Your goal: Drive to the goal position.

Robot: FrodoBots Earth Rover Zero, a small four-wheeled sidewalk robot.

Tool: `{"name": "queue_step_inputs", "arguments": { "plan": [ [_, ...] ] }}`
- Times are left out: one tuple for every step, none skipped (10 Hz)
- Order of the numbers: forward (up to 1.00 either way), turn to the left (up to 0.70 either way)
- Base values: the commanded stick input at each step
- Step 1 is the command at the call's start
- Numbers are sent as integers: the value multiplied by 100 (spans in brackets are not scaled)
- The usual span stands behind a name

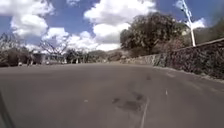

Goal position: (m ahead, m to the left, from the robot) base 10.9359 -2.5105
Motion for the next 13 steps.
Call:
{"name": "queue_step_inputs", "arguments": {
  "plan": [
    [70,0],
    [70,0],
    [70,0],
    [70,0],
    [70,0],
    [70,0],
    [70,0],
    [70,0],
    [70,0],
    [70,0],
    [70,0],
    [70,0],
    [70,0]
  ]
}}
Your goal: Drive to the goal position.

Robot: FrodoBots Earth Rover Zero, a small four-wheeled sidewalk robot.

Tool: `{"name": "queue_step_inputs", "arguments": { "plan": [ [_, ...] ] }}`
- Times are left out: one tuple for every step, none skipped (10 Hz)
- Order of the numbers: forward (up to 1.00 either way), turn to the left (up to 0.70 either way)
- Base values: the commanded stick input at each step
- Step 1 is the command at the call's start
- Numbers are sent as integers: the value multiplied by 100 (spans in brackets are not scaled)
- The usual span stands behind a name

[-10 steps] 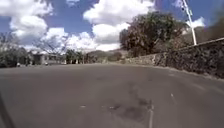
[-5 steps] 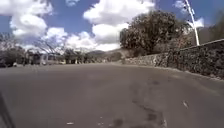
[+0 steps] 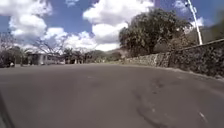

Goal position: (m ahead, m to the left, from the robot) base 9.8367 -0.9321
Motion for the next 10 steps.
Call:
{"name": "queue_step_inputs", "arguments": {
  "plan": [
    [70,0],
    [70,0],
    [70,0],
    [70,0],
    [70,0],
    [70,0],
    [70,0],
    [70,0],
    [70,0],
    [70,0]
  ]
}}
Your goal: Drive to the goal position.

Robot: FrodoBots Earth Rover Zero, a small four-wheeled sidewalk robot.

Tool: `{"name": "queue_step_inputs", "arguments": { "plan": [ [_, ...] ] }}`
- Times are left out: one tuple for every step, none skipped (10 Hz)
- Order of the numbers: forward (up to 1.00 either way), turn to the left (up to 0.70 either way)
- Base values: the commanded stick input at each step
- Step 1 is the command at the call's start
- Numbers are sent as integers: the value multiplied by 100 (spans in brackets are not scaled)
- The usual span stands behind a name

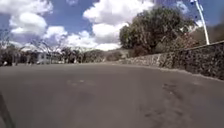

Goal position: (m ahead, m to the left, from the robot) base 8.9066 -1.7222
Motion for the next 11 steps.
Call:
{"name": "queue_step_inputs", "arguments": {
  "plan": [
    [70,0],
    [70,0],
    [70,0],
    [70,0],
    [70,0],
    [70,0],
    [70,0],
    [70,0],
    [70,0],
    [70,0],
    [70,0]
  ]
}}
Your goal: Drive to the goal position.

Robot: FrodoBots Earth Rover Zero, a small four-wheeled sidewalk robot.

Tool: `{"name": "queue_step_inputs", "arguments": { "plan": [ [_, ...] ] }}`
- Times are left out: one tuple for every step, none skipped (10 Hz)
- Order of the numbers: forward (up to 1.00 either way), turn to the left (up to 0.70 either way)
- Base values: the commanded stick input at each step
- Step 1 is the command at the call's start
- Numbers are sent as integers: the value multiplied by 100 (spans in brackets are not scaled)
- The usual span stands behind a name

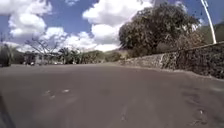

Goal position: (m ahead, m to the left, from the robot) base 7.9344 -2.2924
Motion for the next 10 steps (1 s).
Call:
{"name": "queue_step_inputs", "arguments": {
  "plan": [
    [70,0],
    [70,0],
    [70,0],
    [70,0],
    [70,0],
    [70,0],
    [70,0],
    [70,0],
    [70,0],
    [70,0]
  ]
}}
